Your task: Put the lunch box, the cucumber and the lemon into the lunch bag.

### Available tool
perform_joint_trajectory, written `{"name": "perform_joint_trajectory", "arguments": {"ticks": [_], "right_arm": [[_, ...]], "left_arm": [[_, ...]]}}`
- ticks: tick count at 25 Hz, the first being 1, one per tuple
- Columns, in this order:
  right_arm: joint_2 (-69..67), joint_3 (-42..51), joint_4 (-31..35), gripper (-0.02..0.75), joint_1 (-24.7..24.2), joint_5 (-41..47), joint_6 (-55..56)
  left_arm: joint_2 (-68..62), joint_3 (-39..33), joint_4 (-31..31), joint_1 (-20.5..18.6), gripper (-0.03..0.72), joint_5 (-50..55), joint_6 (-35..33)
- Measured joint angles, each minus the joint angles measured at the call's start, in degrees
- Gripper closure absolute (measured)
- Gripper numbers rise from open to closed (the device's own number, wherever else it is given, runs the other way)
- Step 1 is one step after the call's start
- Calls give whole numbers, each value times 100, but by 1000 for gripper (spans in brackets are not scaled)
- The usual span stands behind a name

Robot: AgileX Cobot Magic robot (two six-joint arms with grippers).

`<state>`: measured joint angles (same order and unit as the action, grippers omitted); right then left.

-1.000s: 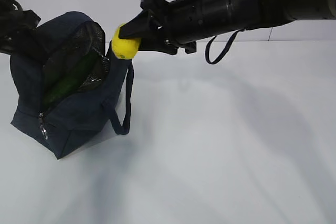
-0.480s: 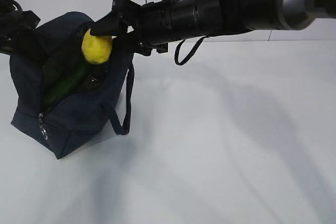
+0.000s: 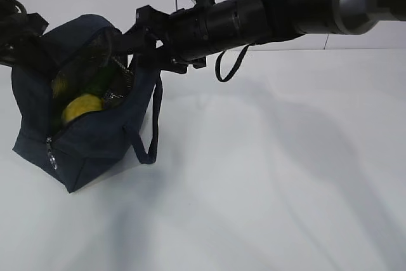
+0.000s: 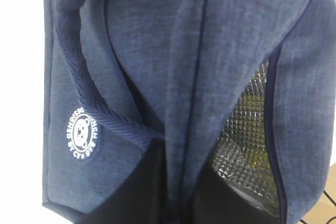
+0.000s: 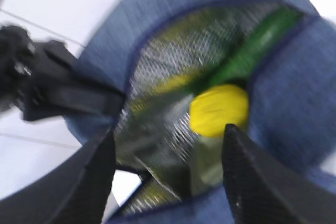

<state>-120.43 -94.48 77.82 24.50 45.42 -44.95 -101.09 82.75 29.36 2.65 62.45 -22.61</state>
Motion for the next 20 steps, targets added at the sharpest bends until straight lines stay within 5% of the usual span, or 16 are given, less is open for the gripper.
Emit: {"name": "perform_joint_trajectory", "arguments": {"ticks": [15, 20], "right_arm": [[291, -14, -2018, 263, 0, 249, 1608], [291, 91, -2123, 264, 0, 189, 1778]], "left_arm": [[0, 0, 0, 0, 669, 0, 0], [0, 0, 0, 0, 669, 0, 0]]}}
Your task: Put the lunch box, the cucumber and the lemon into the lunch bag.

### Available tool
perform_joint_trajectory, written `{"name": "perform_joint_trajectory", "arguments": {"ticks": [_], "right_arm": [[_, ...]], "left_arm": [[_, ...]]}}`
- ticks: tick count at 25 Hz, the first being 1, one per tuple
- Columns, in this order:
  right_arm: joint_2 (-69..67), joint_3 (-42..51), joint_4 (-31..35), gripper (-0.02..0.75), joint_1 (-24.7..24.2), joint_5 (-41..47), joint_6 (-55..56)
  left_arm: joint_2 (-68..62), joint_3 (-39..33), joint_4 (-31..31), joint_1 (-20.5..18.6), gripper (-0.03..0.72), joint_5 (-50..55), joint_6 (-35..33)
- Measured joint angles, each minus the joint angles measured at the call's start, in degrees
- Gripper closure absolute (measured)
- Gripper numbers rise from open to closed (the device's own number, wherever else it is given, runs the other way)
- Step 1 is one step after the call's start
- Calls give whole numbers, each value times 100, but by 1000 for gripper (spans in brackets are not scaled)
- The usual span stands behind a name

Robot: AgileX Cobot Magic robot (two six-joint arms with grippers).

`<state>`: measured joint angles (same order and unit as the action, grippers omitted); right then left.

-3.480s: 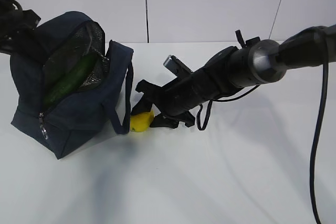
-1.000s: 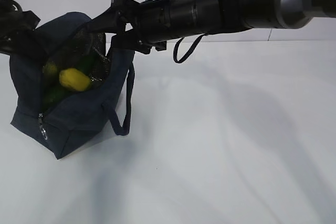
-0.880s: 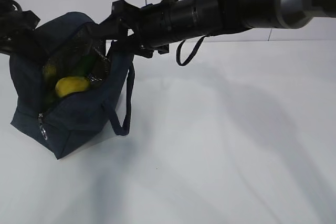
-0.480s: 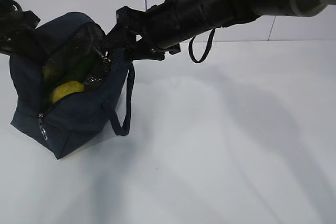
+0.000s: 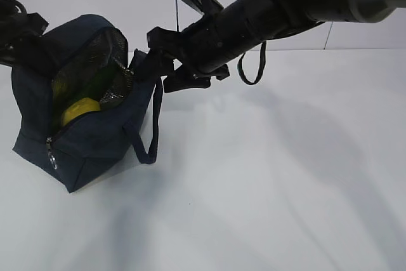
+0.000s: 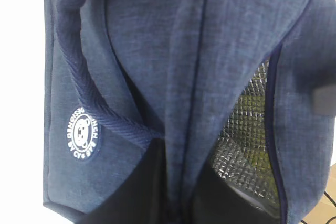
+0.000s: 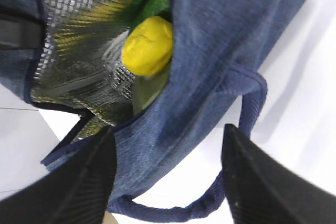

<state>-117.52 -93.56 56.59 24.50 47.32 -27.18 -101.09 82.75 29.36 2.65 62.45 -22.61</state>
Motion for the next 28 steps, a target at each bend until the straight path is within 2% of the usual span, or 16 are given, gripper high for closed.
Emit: {"name": "perform_joint_trajectory", "arguments": {"ticks": [4, 8, 11, 13, 15, 22, 28], "right_arm": [[-124, 72, 261, 284, 38, -74, 11], [-405, 94, 1141, 336, 68, -163, -382], [-429, 105, 1253, 494, 66, -267, -486], [-429, 105, 1210, 638, 66, -279, -525], [-429, 105, 1090, 713, 66, -300, -540], [-392, 105, 899, 731, -59, -204, -553], [-15, 105, 389, 732, -343, 209, -529]], "left_arm": [[0, 0, 0, 0, 669, 0, 0], [0, 0, 0, 0, 669, 0, -1], [0, 0, 10, 0, 669, 0, -1], [0, 0, 86, 0, 669, 0, -11], [0, 0, 218, 0, 669, 0, -35], [0, 0, 606, 129, 669, 0, -137], [0, 0, 1273, 509, 669, -41, -136]]}}
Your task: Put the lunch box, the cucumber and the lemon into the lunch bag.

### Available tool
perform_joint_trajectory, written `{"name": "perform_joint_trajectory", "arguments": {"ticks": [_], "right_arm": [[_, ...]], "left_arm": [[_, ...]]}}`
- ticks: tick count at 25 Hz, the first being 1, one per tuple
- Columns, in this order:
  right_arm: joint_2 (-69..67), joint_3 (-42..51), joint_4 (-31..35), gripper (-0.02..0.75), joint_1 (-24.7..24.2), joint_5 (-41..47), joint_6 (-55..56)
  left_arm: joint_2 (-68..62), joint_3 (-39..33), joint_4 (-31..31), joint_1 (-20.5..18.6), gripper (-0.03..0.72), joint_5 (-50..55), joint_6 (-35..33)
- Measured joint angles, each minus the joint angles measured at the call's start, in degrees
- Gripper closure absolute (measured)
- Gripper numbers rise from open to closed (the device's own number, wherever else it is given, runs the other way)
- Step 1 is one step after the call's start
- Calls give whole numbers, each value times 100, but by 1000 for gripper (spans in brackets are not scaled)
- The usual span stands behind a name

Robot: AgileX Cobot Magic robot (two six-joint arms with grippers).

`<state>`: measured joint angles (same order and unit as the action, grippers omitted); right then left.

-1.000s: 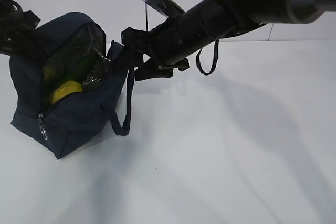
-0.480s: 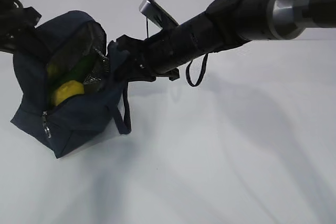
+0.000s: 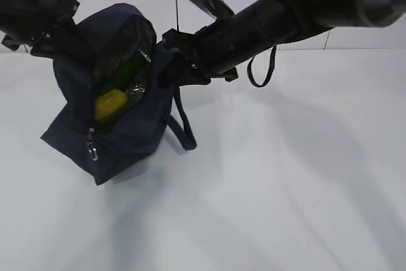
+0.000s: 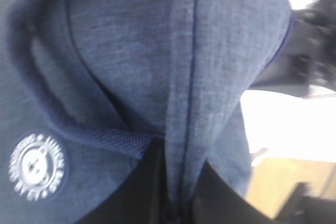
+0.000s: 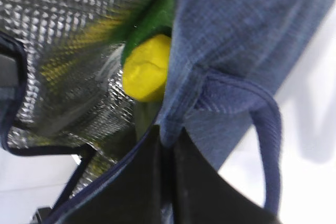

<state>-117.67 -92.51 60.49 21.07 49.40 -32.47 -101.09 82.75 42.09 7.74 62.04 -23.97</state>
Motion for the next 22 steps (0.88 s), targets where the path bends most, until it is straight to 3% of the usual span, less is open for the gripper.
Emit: {"name": "perform_joint_trajectory", "arguments": {"ticks": [12, 17, 22], "right_arm": [[364, -179, -532, 733, -959, 1339, 127], [376, -569, -820, 733, -1079, 1753, 283], [385, -914, -1641, 733, -1079, 2066, 646]], "left_arm": [[0, 0, 1211, 864, 669, -498, 0], [0, 0, 1464, 1306, 669, -892, 26], [-206, 0, 1803, 1811, 669, -1319, 36]]}}
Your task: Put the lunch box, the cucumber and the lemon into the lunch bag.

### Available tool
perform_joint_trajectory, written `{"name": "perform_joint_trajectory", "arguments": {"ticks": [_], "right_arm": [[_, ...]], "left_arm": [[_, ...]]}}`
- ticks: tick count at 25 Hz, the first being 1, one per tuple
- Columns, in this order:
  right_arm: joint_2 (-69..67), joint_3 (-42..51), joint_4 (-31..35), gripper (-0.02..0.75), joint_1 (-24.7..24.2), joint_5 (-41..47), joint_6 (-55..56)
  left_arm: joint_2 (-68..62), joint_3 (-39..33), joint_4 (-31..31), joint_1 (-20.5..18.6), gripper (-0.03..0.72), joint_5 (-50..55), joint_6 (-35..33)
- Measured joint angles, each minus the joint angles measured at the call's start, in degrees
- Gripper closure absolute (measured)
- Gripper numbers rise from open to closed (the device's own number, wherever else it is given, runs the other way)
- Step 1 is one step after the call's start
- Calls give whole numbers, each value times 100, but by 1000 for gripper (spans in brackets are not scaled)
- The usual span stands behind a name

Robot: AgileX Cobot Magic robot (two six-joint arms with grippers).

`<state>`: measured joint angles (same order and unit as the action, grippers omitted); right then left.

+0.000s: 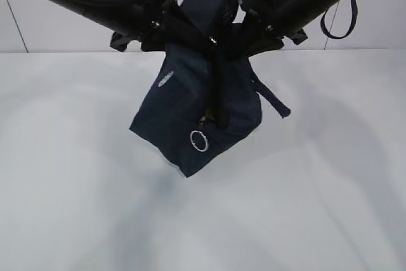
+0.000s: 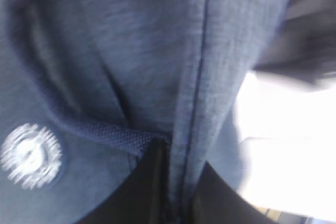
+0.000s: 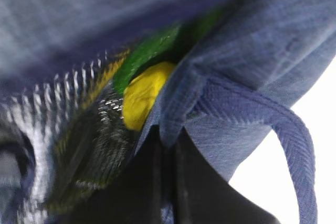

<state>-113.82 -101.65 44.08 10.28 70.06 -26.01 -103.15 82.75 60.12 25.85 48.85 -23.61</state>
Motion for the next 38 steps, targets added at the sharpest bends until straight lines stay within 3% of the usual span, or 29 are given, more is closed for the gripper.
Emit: {"name": "perform_joint_trajectory", "arguments": {"ticks": [7, 13, 23, 26, 31, 34, 38], "right_arm": [[0, -186, -956, 734, -21, 74, 306], [0, -186, -1255, 734, -21, 108, 332], [0, -186, -1094, 716, -21, 118, 301], [0, -186, -1042, 634, -21, 118, 282], [0, -199, -898, 448, -21, 83, 270], [0, -199, -860, 409, -21, 78, 257], [0, -277, -848, 398, -21, 78, 257]], "left_arm": [[-50, -903, 937, 285, 669, -1012, -58], [-50, -1841, 2169, 285, 669, -1399, -956], [-50, -1863, 2493, 285, 660, -1533, -1111], [-50, -1863, 2493, 285, 609, -1533, -1111], [-50, -1863, 2573, 285, 403, -1484, -1111], [-50, -1863, 2577, 285, 328, -1385, -1111], [-35, -1863, 2462, 285, 307, -1242, -1111]]}}
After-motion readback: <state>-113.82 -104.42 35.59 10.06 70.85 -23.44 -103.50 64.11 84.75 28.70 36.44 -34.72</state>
